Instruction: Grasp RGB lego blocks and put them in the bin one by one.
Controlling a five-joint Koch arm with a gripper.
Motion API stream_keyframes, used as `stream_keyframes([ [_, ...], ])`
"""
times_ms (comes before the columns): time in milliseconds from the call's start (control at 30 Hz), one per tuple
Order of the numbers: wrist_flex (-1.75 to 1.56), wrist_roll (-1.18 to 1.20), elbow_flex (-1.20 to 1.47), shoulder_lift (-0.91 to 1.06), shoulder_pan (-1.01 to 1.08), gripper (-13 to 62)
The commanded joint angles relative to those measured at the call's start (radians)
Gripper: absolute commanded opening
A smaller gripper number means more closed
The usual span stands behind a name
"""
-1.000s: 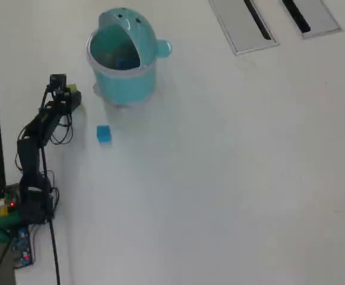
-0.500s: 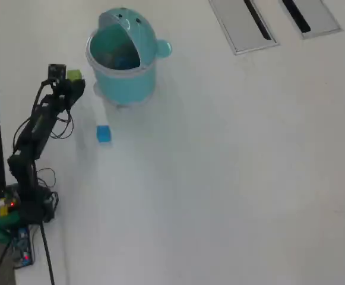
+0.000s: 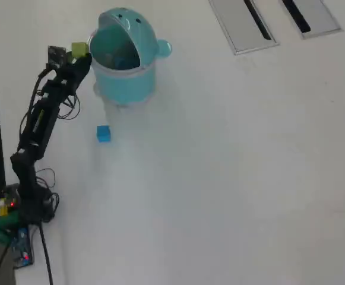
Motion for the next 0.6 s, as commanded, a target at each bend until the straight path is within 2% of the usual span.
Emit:
stream_keyframes([
  [0, -0.006, -0.009, -0.138, -0.014, 0.018, 14.8],
  [167, -0.012, -0.009, -0.341, -0.173, 0.046, 14.8],
  [333, 0.048, -0.009, -0.692, -0.420, 0.087, 14.8],
  [567, 0.063, -0.009, -0.890, -0.571, 0.103, 14.9],
])
